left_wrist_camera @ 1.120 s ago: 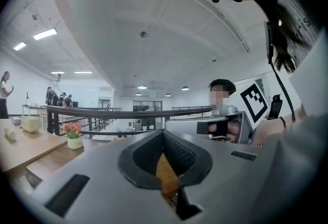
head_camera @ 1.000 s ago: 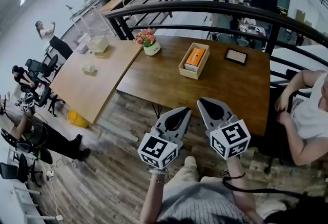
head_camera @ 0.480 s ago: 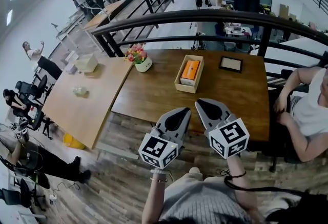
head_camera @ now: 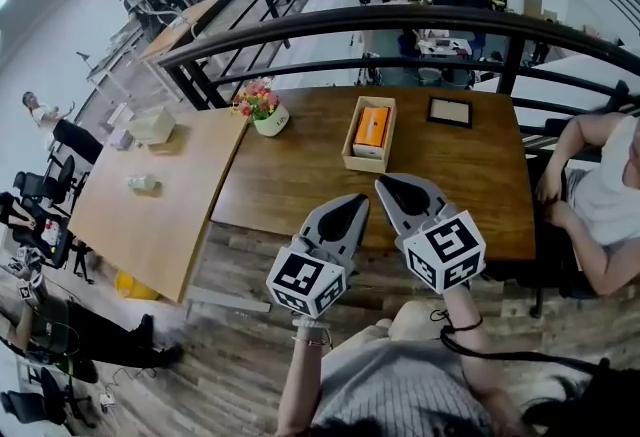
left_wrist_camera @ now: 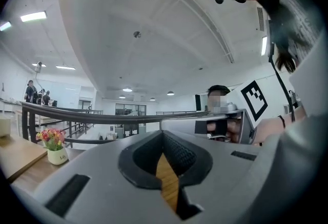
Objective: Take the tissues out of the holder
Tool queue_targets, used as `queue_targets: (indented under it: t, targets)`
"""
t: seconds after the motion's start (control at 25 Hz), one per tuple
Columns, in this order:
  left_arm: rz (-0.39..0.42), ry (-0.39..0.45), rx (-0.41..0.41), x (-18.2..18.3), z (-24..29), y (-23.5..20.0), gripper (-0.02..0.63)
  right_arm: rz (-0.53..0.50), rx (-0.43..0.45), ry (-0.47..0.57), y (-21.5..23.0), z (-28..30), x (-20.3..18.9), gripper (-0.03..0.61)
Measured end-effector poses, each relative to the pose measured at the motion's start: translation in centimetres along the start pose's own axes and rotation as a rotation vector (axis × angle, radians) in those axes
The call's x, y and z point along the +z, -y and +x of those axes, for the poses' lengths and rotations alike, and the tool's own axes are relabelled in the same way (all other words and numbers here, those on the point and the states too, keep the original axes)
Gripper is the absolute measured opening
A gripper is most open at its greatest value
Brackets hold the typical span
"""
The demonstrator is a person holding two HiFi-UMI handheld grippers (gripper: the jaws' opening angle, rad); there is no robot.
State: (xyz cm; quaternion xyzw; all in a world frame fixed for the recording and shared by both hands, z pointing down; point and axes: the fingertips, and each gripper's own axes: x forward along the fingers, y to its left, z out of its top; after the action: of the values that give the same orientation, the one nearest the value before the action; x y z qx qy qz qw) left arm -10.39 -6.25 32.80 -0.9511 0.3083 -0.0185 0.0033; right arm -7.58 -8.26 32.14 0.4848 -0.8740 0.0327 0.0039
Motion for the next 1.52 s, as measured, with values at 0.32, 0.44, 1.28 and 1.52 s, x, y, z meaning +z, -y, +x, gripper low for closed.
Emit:
queue_targets:
  t: [0.32,0.44,1.28,1.52]
  targets:
    - [-0.022,0.001,0.057,-0.6,-1.3,-2.2,0.008,0.012,0.060,-0.016,-0.9,2.2,-0.4,0.012]
    - [-0.021,-0.012,0.070,-1.0,-0.7,-3.1,0.008,0.024,0.072,-0.024,-0.3,3.4,-0.8,0.012]
    - [-0.103,-0.065,0.082,-3.0,8.8,-9.2,0.008,0.106,0.123,-0.218,8.8,10.3,-4.6,0.012]
    - [-0.147,-0.110,0.084,-4.5,10.6,-10.8,0.008,0.117,0.132,-0.307,11.0,11.4,-5.8,0.012]
